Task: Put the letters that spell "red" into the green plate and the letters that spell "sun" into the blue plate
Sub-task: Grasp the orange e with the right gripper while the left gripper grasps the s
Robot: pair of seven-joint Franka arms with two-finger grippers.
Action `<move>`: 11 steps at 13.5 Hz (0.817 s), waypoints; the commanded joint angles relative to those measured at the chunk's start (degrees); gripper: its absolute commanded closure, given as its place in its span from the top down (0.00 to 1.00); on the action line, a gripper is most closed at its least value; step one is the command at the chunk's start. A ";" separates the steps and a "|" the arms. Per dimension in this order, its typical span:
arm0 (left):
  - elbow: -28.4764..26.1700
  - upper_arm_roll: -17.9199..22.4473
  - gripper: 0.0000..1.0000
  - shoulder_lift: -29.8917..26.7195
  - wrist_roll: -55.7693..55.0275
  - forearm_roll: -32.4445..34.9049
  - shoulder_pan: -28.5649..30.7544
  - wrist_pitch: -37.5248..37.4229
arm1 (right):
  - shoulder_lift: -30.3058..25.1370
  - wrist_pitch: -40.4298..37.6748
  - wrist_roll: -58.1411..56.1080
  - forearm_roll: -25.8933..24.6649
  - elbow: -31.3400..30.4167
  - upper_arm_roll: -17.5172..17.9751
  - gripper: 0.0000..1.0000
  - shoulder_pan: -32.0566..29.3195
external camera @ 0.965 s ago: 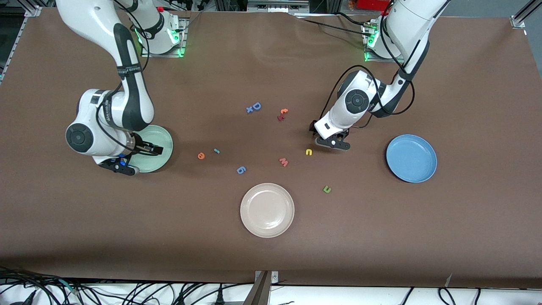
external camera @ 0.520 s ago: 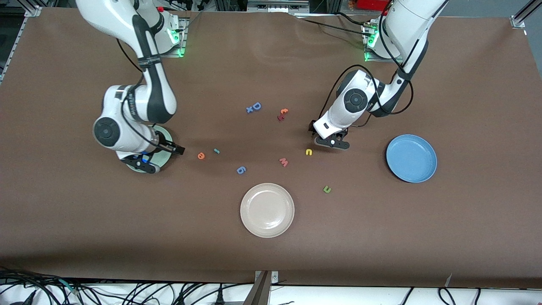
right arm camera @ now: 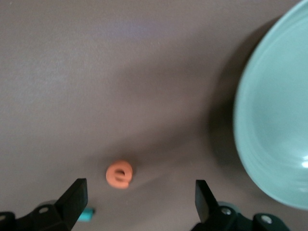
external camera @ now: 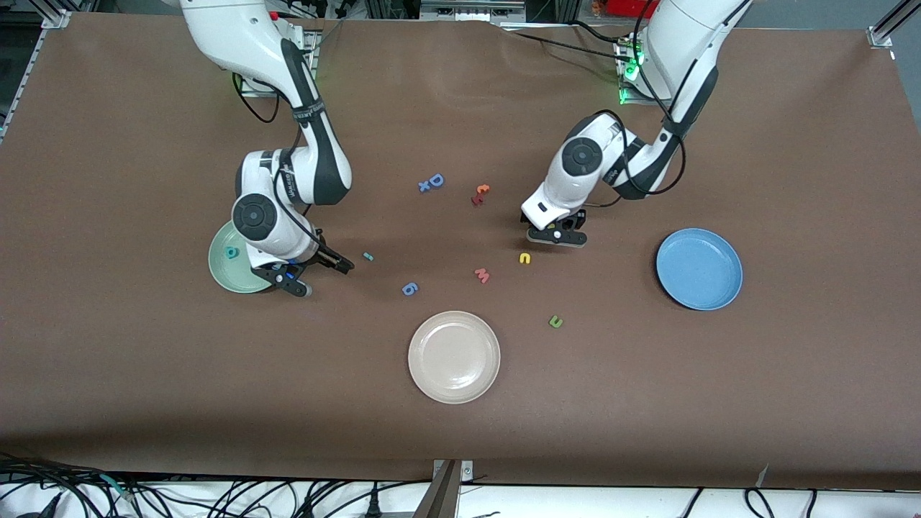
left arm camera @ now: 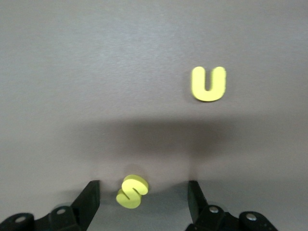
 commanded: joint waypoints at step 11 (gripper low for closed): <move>-0.82 -7.43 0.83 -0.85 -5.64 1.08 9.53 -0.48 | 2.53 6.28 5.05 1.08 -0.50 3.18 0.73 -0.12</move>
